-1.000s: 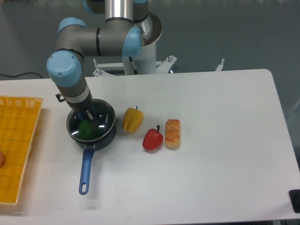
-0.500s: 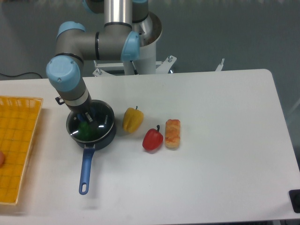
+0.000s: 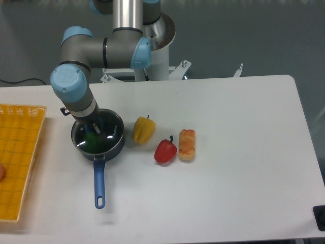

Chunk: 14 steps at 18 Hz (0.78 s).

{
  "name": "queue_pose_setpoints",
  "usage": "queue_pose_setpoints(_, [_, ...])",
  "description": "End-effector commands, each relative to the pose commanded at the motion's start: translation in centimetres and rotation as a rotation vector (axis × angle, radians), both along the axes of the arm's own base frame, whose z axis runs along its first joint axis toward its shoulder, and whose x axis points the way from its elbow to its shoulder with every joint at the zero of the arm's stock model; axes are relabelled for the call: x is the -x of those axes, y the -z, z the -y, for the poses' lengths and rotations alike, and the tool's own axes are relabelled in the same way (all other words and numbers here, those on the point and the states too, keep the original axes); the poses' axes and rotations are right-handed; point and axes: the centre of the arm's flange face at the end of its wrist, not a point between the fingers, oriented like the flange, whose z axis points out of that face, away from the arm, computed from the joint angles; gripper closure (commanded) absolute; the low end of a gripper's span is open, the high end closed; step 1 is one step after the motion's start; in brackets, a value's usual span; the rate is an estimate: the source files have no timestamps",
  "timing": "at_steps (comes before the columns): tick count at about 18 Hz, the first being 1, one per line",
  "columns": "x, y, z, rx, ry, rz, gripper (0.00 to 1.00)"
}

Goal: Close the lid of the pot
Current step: 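Hold the lid on the saucepan and settle it flat, then open the gripper and lift it off the lid knob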

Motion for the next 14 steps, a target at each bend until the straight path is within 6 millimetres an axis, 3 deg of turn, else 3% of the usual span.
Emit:
queue_pose_setpoints(11, [-0.03,-0.21,0.06,0.004,0.003,0.002,0.2])
queue_pose_setpoints(14, [0.04,-0.56,-0.08,-0.003,0.006,-0.001,0.04])
